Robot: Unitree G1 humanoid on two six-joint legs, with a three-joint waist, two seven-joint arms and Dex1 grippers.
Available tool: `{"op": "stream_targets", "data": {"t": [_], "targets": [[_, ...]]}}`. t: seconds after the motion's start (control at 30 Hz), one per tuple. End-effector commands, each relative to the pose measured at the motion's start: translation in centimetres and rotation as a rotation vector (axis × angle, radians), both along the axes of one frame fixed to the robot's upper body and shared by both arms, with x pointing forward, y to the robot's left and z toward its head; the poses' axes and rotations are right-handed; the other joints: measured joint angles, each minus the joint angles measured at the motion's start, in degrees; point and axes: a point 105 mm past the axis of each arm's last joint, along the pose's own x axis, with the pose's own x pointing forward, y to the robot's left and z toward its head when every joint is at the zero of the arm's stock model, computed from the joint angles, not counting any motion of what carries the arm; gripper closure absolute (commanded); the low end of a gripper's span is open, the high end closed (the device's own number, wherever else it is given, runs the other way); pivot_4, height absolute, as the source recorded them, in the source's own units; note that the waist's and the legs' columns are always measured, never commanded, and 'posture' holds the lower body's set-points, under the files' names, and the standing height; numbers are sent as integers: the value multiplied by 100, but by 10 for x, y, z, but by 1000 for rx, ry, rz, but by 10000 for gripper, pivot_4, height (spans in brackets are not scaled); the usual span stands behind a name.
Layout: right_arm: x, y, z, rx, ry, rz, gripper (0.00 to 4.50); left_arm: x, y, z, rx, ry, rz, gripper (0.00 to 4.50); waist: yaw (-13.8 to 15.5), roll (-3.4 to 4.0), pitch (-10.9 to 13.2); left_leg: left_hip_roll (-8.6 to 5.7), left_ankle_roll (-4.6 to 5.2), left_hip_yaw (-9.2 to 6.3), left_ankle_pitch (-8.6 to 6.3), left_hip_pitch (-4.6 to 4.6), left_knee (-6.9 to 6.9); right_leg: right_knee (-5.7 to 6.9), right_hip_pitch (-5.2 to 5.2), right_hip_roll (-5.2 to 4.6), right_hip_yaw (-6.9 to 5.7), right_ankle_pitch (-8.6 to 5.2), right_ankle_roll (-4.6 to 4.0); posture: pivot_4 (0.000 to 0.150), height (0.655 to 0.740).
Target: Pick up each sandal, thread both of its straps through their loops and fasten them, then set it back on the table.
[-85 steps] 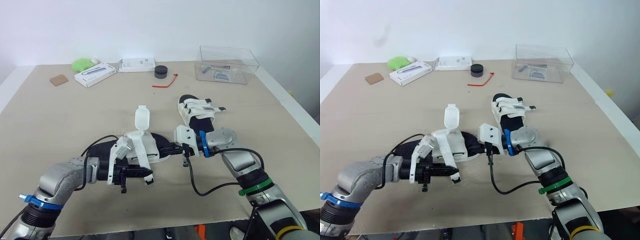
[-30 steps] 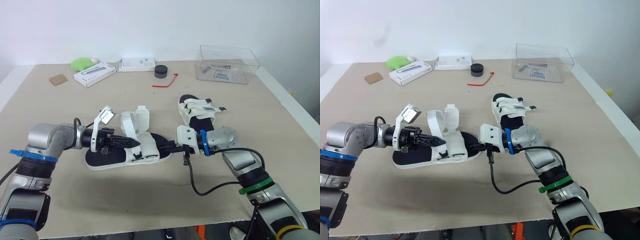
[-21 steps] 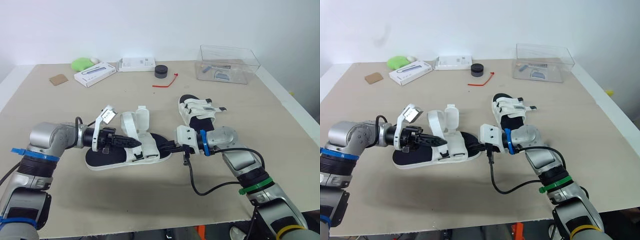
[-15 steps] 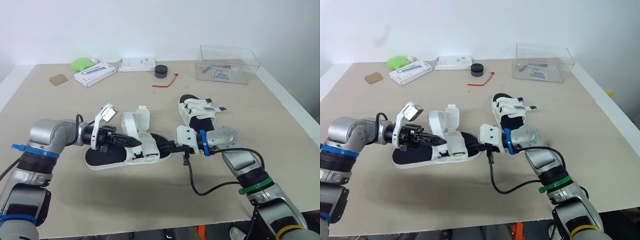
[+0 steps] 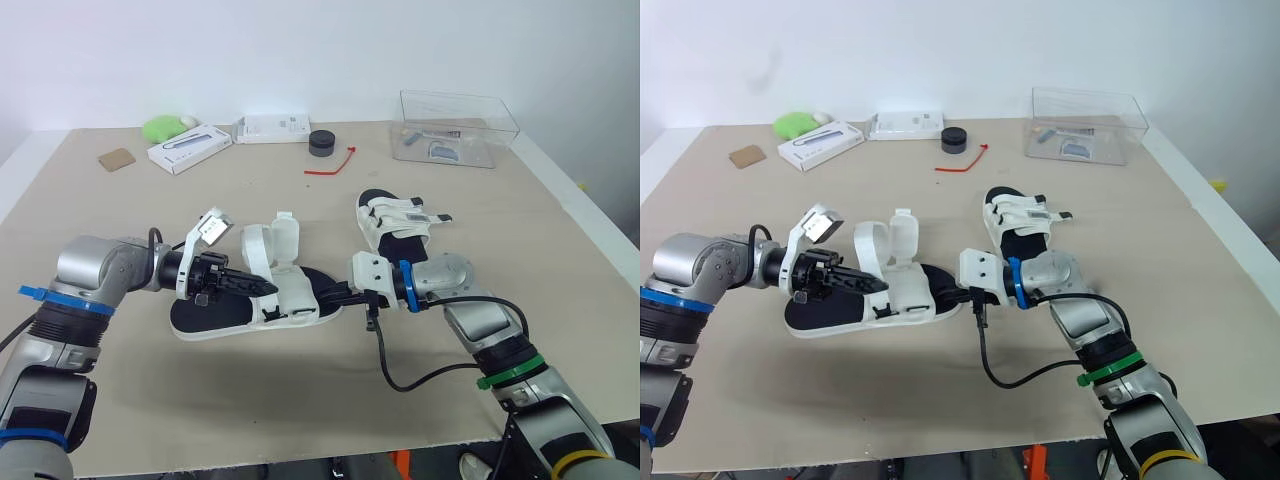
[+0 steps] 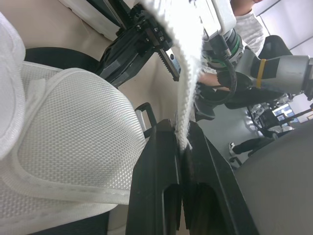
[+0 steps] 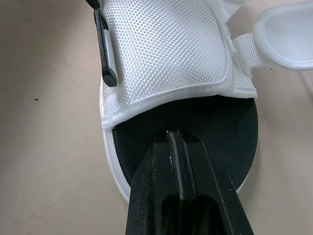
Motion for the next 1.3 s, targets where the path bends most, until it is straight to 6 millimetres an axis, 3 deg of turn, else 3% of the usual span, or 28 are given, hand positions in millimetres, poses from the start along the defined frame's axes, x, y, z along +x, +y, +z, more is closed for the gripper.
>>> {"op": "stream_targets", "data": {"t": [0.03, 0.4, 0.67, 0.77, 0.93, 1.17, 1.3], "targets": [[2, 0, 8, 11, -28, 7, 45000, 0, -2, 0, 10, -36, -10, 44068, 0, 0, 0, 0, 0, 0, 0, 0, 0, 0, 0, 0, 0, 0, 0, 1500, 7400], [1, 0, 8, 4, -28, 12, 45000, -8, -16, -11, 18, -67, -53, 44068, 3, 0, 0, 0, 0, 1, 0, 0, 0, 0, 0, -1, 1, 0, 0, 1500, 7400], [2, 0, 8, 4, -27, 14, 45000, -14, -11, -21, 82, -58, -58, 44068, 3, 0, 0, -2, 0, 2, 0, 0, 0, 0, 1, -2, 3, 0, 1, 1500, 7400], [2, 1, 8, 5, -27, 17, 45000, -13, -12, -20, 68, -69, -47, 36864, 2, 0, 0, -1, 1, 1, 0, 1, 0, 1, 1, -1, 2, 0, 1, 1500, 7400], [1, 1, 8, 6, -27, 21, 45000, -11, -11, -5, 33, -133, -40, 13532, 3, 0, 0, 0, 1, 1, 0, 2, 2, 2, 2, -1, 2, 1, 1, 1500, 7400], [1, 2, 7, 6, -27, 24, 45000, 15, -7, 17, 5, -277, 100, 13532, 3, 0, 0, 0, 1, 0, 0, 1, 2, 2, 1, -1, 0, 1, 1, 1500, 7400], [1, 3, 7, 6, -28, 26, 45000, 18, -11, 21, -29, -288, 124, 13532, -3, 0, 0, 1, 1, 1, 0, 1, 2, 2, 1, -1, 5, 1, 2, 1500, 7400]]}}
